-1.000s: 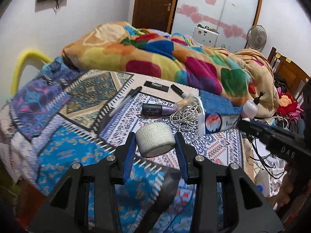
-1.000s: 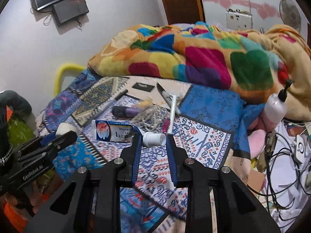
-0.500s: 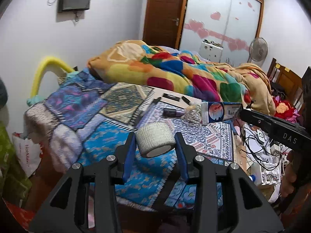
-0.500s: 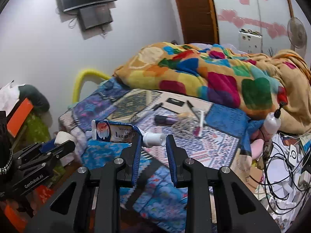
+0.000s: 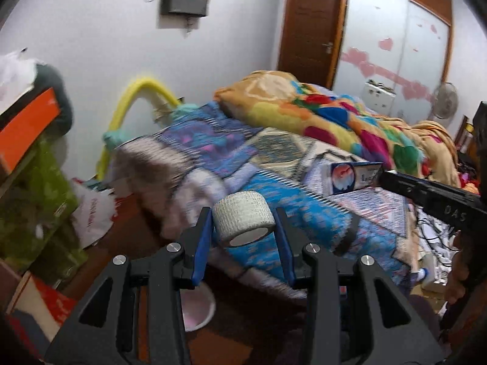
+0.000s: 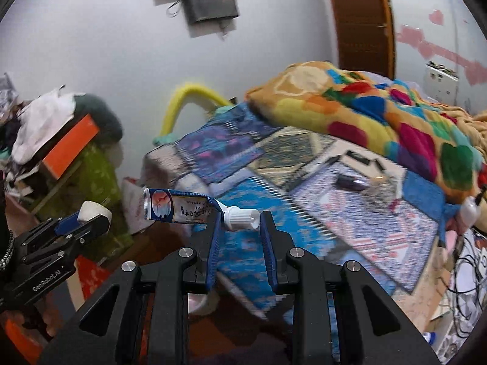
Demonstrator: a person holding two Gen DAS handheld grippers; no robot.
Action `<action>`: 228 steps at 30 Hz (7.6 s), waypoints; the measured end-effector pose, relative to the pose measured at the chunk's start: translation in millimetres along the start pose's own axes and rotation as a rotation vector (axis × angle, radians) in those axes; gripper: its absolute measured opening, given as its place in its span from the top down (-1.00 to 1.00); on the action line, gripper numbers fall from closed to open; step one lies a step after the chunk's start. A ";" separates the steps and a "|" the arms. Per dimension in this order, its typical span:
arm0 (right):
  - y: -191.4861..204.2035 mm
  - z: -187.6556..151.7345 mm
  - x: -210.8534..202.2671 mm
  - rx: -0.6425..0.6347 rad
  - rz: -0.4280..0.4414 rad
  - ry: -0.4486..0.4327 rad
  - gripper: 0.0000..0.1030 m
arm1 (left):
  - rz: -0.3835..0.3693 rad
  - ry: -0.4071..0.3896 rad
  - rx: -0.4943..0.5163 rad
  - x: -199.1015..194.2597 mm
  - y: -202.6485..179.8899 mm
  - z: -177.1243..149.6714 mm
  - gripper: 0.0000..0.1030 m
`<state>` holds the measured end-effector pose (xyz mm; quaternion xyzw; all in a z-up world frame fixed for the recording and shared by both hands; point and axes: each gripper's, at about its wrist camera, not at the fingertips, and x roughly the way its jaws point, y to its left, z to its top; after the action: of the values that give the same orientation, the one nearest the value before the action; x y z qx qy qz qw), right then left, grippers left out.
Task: Collect trash
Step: 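Carry the tape roll and toothpaste tube with both tools over the white bucket, then open the left tool dropping the tape roll while the right tool drops the toothpaste, then move both empty tools back over the items on the bed, then grasp the black purple-capped bottle with the left tool while the right tool grasps the white razor, then carry the bottle and razor with both tools over the white bucket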
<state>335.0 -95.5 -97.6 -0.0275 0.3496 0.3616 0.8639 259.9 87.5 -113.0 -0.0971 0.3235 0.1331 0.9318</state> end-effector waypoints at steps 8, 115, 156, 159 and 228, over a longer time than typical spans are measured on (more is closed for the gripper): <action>63.0 -12.3 40.9 -0.063 0.057 0.083 0.55 | 0.076 0.059 -0.087 0.6 79.7 -35.3 0.23; -182.6 -10.2 -20.9 0.166 -0.261 0.008 0.07 | -0.183 0.155 0.110 138.5 -188.1 41.2 -0.04; -315.5 10.8 123.7 0.348 -0.183 0.126 0.83 | -0.334 0.335 -0.048 366.8 -242.0 63.4 -0.14; -308.5 10.5 118.1 0.316 -0.211 0.117 0.83 | -0.328 0.313 -0.058 362.0 -237.5 63.2 0.16; -207.3 40.7 -21.9 0.192 -0.209 -0.042 0.83 | -0.294 0.185 0.123 196.2 -185.5 115.8 0.51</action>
<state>481.4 -249.3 -95.8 0.0268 0.3597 0.2350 0.9026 532.6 -20.6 -129.4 -0.0979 0.3977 -0.0344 0.9116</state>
